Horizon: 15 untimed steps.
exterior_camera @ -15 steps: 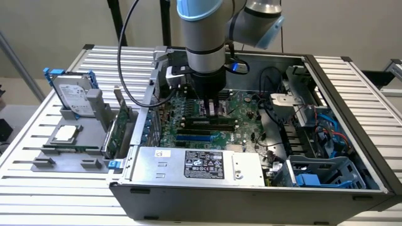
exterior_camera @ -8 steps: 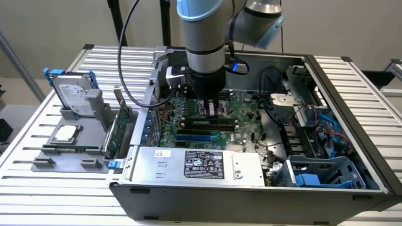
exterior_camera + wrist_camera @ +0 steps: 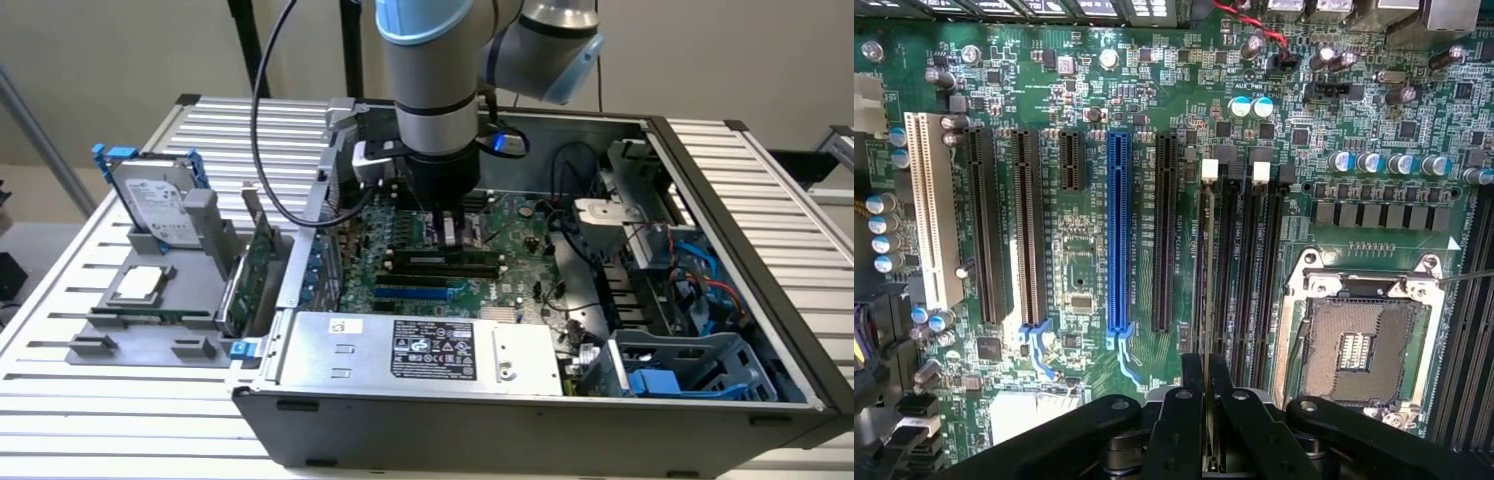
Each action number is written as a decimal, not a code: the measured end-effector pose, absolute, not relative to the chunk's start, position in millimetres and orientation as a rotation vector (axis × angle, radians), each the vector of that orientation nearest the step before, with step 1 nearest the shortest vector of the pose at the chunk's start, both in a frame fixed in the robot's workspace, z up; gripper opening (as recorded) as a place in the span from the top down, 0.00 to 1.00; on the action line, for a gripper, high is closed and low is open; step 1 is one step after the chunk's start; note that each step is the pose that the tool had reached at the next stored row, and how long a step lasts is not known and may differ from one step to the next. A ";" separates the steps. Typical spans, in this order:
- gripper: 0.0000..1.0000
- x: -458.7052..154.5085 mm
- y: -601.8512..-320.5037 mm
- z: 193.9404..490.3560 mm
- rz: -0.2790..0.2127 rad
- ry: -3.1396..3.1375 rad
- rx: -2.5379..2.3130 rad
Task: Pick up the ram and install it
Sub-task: 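Press down the ram until it locks into place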
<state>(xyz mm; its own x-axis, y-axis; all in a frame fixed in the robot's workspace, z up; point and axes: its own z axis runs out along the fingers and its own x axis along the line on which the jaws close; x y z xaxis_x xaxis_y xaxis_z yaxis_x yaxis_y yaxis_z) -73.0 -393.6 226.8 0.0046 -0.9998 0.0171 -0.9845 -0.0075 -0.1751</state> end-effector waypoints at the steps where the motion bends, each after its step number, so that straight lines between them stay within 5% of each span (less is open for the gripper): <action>1: 1.00 -73.0 -393.6 226.5 -0.207 2.131 -2.143; 15: 1.00 -73.2 -393.4 225.2 -0.210 2.137 -2.139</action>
<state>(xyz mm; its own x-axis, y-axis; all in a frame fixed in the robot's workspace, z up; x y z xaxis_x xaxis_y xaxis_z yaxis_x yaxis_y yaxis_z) -73.2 -393.4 225.2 -0.0007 -0.9998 0.0199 -0.9845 -0.0028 -0.1752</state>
